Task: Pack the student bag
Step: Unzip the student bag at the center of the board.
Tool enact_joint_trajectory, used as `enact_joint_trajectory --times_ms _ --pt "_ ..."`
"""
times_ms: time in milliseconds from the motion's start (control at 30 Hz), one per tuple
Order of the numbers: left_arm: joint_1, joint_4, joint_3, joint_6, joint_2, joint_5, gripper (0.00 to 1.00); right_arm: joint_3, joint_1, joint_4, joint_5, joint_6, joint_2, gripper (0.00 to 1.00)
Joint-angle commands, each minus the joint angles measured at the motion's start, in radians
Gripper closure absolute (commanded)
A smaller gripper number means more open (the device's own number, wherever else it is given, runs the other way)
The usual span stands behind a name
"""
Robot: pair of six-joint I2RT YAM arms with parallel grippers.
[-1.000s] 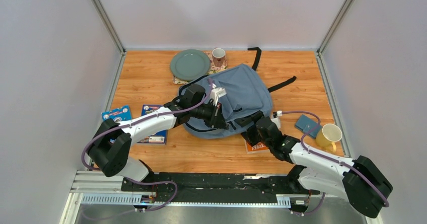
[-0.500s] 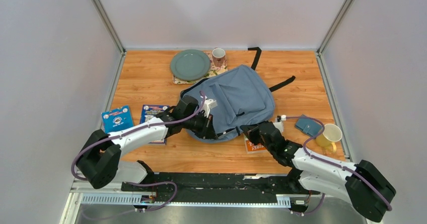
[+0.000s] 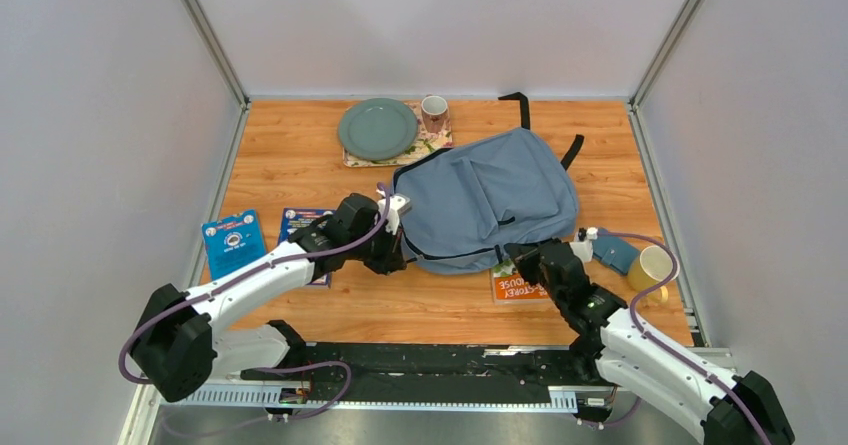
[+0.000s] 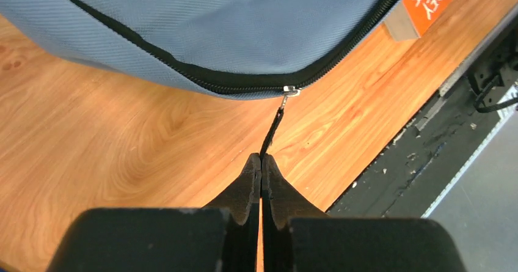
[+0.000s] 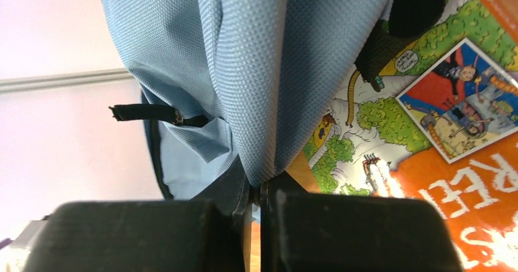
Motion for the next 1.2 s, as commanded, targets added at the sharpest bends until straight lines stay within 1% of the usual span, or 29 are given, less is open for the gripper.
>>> enact_joint_trajectory --times_ms 0,100,133,167,200,333,367,400,433,467,500,533,567,600,633,667,700,733,767,800,867,900,967,1000,1033,1067,1100,1133,1167 --pt "0.008 0.039 0.015 0.005 -0.008 0.166 1.00 0.131 -0.055 -0.095 0.035 -0.168 0.015 1.00" --pt "-0.015 0.067 0.033 -0.001 0.004 0.269 1.00 0.184 -0.057 -0.151 0.042 -0.272 0.009 0.99" --pt "-0.032 0.061 0.042 0.008 0.000 0.280 1.00 0.199 -0.055 -0.145 0.036 -0.307 0.003 0.98" --pt "-0.049 0.057 0.059 0.020 -0.017 0.289 1.00 0.211 -0.058 -0.141 0.010 -0.376 0.004 0.97" --pt "-0.086 0.035 0.067 0.043 -0.028 0.311 1.00 0.225 -0.060 -0.145 -0.004 -0.418 0.004 0.97" --pt "-0.152 -0.002 0.093 0.068 -0.075 0.364 1.00 0.277 -0.063 -0.193 -0.040 -0.550 0.001 0.97" --pt "-0.158 -0.002 0.090 0.063 -0.094 0.377 1.00 0.290 -0.065 -0.184 -0.098 -0.594 -0.002 0.96" --pt "-0.166 -0.005 0.090 0.057 -0.100 0.393 1.00 0.303 -0.065 -0.185 -0.131 -0.663 0.001 0.95" --pt "-0.185 -0.008 0.091 0.057 -0.106 0.400 1.00 0.317 -0.065 -0.205 -0.152 -0.688 0.006 0.95" --pt "-0.201 -0.011 0.090 0.061 -0.115 0.403 1.00 0.351 -0.066 -0.232 -0.154 -0.697 0.013 0.92" --pt "-0.213 -0.011 0.087 0.063 -0.118 0.385 1.00 0.363 -0.065 -0.286 -0.139 -0.700 0.020 0.90" --pt "-0.225 -0.006 0.081 0.057 -0.121 0.372 1.00 0.369 -0.065 -0.301 -0.110 -0.702 0.024 0.87" --pt "-0.227 0.004 0.059 0.039 -0.121 0.360 1.00 0.371 -0.066 -0.303 -0.105 -0.708 0.030 0.74" --pt "-0.229 0.038 0.045 0.026 -0.117 0.354 1.00 0.366 -0.066 -0.302 -0.100 -0.711 0.050 0.63" --pt "-0.230 0.061 0.030 0.011 -0.114 0.351 1.00 0.368 -0.069 -0.311 -0.076 -0.699 0.062 0.52" --pt "-0.235 0.128 -0.008 -0.027 -0.100 0.348 1.00 0.369 -0.072 -0.326 -0.065 -0.673 0.081 0.34" --pt "-0.235 0.174 -0.033 -0.046 -0.094 0.361 1.00 0.372 -0.078 -0.343 -0.065 -0.653 0.114 0.29" --pt "-0.235 0.225 -0.059 -0.063 -0.085 0.368 1.00 0.383 -0.091 -0.367 -0.070 -0.601 0.128 0.26" --pt "-0.236 0.269 -0.094 -0.098 -0.066 0.368 1.00 0.397 -0.092 -0.404 -0.051 -0.573 0.135 0.24" --pt "-0.236 0.321 -0.097 -0.109 -0.051 0.365 1.00 0.414 -0.089 -0.476 -0.044 -0.552 0.133 0.23" --pt "-0.238 0.346 -0.093 -0.123 -0.017 0.378 1.00 0.448 -0.091 -0.554 0.007 -0.480 0.077 0.22" --pt "-0.245 0.348 -0.091 -0.124 -0.012 0.383 1.00 0.454 -0.091 -0.631 0.024 -0.452 0.038 0.22" --pt "-0.253 0.380 -0.096 -0.129 -0.011 0.381 1.00 0.449 -0.092 -0.686 0.055 -0.415 -0.075 0.22" --pt "-0.259 0.386 -0.099 -0.129 -0.011 0.380 1.00 0.445 -0.089 -0.758 0.064 -0.401 -0.110 0.22" --pt "-0.261 0.386 -0.100 -0.129 -0.009 0.378 1.00 0.428 -0.089 -0.804 0.070 -0.383 -0.184 0.22" --pt "-0.262 0.382 -0.099 -0.126 -0.008 0.371 1.00 0.420 -0.089 -0.897 0.059 -0.333 -0.218 0.22" --pt "-0.264 0.374 -0.097 -0.124 -0.006 0.368 1.00 0.408 -0.089 -0.930 0.043 -0.308 -0.250 0.22" --pt "-0.264 0.367 -0.094 -0.121 -0.002 0.363 1.00 0.396 -0.089 -0.943 -0.035 -0.289 -0.291 0.22" --pt "-0.264 0.357 -0.096 -0.115 -0.002 0.349 1.00 0.350 -0.089 -0.905 -0.084 -0.271 -0.360 0.23"
